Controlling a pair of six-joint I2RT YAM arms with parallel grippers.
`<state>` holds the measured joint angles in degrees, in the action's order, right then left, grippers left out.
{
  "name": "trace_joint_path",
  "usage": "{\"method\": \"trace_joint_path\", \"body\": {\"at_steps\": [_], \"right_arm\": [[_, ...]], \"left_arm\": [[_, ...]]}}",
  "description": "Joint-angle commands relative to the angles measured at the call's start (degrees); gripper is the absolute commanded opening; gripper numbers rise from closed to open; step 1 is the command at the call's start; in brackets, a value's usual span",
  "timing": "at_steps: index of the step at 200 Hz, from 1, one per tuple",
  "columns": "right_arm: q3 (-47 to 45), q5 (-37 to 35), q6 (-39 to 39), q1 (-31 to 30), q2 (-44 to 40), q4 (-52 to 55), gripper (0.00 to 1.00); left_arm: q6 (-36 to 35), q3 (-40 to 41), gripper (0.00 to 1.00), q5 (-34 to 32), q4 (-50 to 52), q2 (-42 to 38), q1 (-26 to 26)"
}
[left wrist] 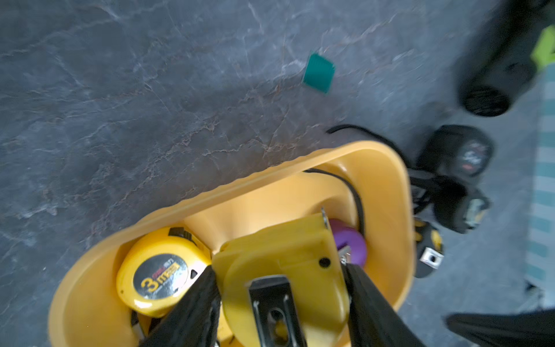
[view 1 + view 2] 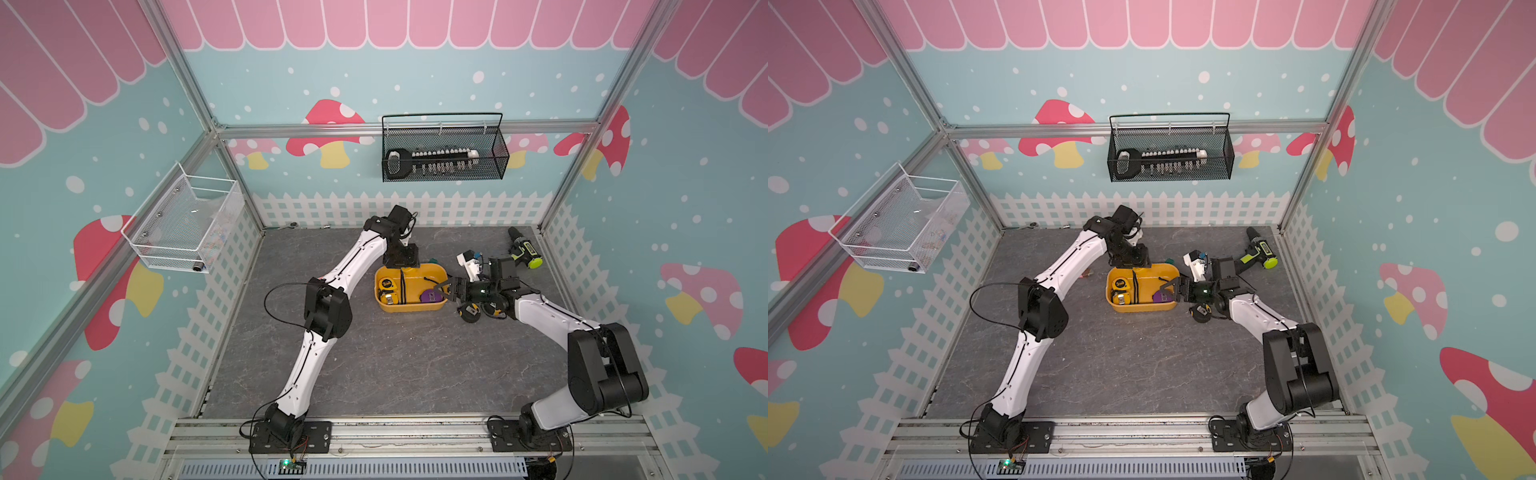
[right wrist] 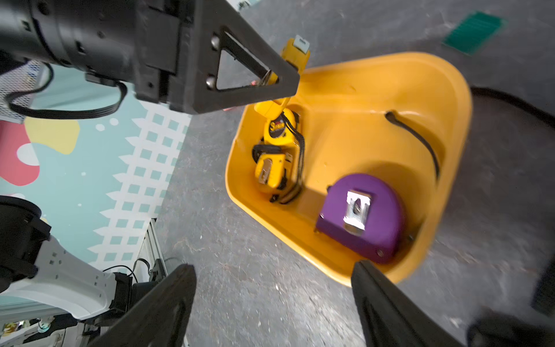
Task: Take the tape measure out of the storage box
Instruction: Pick up the tape measure from the storage box, then place the tape measure at the center of the board.
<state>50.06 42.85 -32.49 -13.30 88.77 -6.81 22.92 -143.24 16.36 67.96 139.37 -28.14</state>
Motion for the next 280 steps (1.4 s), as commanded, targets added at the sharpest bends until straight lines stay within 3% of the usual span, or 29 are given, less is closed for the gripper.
{"method": "trace_joint_path", "body": {"at_steps": [1,17,94,109,140,159,192,213,251,280], "right_arm": [[-0.78,-3.85,-5.43,-1.69,2.38,-16.43,0.87],[1.19,-6.08,-5.04,-3.01,4.44,-17.48,0.87],[5.38,-10.97,-10.40,-6.94,12.12,-33.53,0.86],[6.34,-12.87,-10.45,-7.68,13.11,-32.45,0.78],[5.30,-15.20,-12.34,-8.15,14.15,-36.28,0.47],[4.02,-16.11,-12.95,-8.10,13.76,-37.87,0.30],[2.34,-15.43,-12.85,-7.98,12.60,-37.31,0.25],[0.41,-14.02,-14.11,-7.26,11.14,-37.13,0.23],[-6.51,-7.30,-18.12,-1.09,3.18,-30.21,0.22],[-9.30,-0.66,-14.44,6.59,-6.08,-10.47,0.21]], "left_arm": [[6.09,1.50,0.47,8.97,-2.10,-4.13,-1.13],[7.04,3.33,0.47,11.72,-3.15,-5.11,-1.37],[8.54,6.72,0.47,12.85,-4.63,-7.45,-2.34],[8.64,6.74,0.48,13.14,-4.63,-7.46,-2.44],[8.34,7.24,0.49,13.24,-4.77,-7.53,-2.40],[7.47,7.92,0.57,12.94,-4.76,-7.62,-2.08],[5.39,8.68,0.80,10.80,-4.74,-8.43,-1.31],[2.91,8.53,0.99,5.63,-4.77,-10.12,-1.21],[-6.26,11.04,0.99,-11.13,-4.19,-13.64,-2.32],[-11.74,12.64,0.99,-18.22,-0.33,-11.43,-3.91]]}}
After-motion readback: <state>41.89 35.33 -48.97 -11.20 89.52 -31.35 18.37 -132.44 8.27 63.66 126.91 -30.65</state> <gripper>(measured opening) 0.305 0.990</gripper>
